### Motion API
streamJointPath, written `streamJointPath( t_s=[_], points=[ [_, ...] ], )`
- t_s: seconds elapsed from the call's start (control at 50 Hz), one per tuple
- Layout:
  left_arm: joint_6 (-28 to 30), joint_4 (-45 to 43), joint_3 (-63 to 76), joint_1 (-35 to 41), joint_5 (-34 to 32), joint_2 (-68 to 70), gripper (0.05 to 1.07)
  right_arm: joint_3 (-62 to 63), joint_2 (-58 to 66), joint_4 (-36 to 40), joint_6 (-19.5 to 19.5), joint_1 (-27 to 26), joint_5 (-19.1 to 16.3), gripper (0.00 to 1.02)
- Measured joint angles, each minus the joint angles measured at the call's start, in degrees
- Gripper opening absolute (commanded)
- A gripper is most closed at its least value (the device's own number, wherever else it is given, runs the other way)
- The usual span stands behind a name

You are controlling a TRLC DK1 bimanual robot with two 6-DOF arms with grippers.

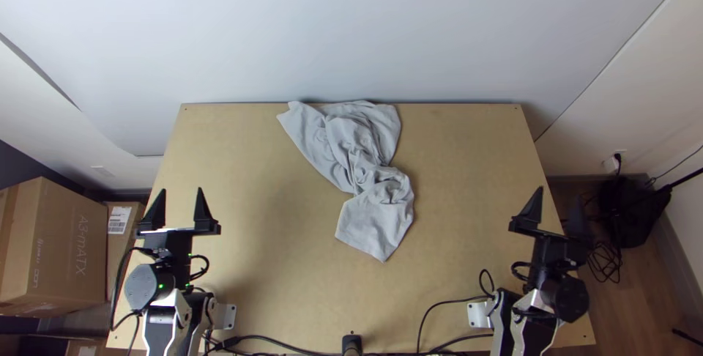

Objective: Fold the t-shirt

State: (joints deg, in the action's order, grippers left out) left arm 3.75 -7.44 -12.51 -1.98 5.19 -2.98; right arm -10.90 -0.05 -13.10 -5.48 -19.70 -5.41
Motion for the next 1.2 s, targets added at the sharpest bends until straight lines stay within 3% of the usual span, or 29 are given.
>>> streamJointPath(
  t_s=[0.34, 0.52, 0.8, 1.2],
  points=[
    [0.0, 4.4, -24.2, 0.2, 0.0, -22.0, 1.02, -23.8, 21.0, -1.5, 0.0, 2.1, 0.0, 0.98],
    [-0.7, 16.8, -42.2, 2.5, 0.0, -37.4, 1.02, -35.2, 32.3, -0.9, 0.0, 4.5, 0.0, 0.98],
    [-4.4, 34.3, -66.6, 6.1, 0.0, -54.1, 1.02, -54.5, 46.6, 9.7, 0.9, 13.8, 0.2, 0.98],
    [-11.3, 50.3, -74.9, 1.6, -0.3, -61.1, 1.02, -69.5, 64.8, 25.1, 1.3, 32.5, 5.8, 0.98]
  ],
)
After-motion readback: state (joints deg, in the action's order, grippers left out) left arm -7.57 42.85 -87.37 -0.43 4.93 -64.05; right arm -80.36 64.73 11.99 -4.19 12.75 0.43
